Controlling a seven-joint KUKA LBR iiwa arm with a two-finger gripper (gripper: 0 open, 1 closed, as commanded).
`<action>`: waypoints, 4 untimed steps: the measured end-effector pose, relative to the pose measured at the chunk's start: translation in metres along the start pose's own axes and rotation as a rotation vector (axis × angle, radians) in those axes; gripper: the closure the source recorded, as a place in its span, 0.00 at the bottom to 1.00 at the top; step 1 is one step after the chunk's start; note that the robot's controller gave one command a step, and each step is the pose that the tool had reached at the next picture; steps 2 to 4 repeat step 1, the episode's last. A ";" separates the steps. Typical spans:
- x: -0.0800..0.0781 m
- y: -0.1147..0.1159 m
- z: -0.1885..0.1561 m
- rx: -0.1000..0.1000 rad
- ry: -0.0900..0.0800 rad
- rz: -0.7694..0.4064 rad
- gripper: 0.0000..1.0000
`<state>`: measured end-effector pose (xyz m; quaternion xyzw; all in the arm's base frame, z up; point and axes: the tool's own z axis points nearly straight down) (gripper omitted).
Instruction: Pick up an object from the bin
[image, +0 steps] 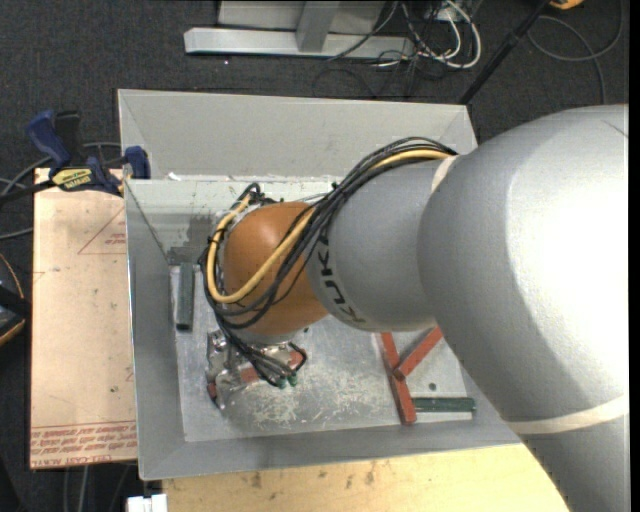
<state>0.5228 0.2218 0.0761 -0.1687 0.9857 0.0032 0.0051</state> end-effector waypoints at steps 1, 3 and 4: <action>-0.019 0.008 -0.136 0.004 0.008 0.012 1.00; -0.019 0.008 -0.136 0.004 0.008 0.012 1.00; -0.019 0.008 -0.136 0.004 0.008 0.012 1.00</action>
Offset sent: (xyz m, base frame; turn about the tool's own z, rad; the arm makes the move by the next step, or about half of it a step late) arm 0.0000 0.0000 0.0000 0.0000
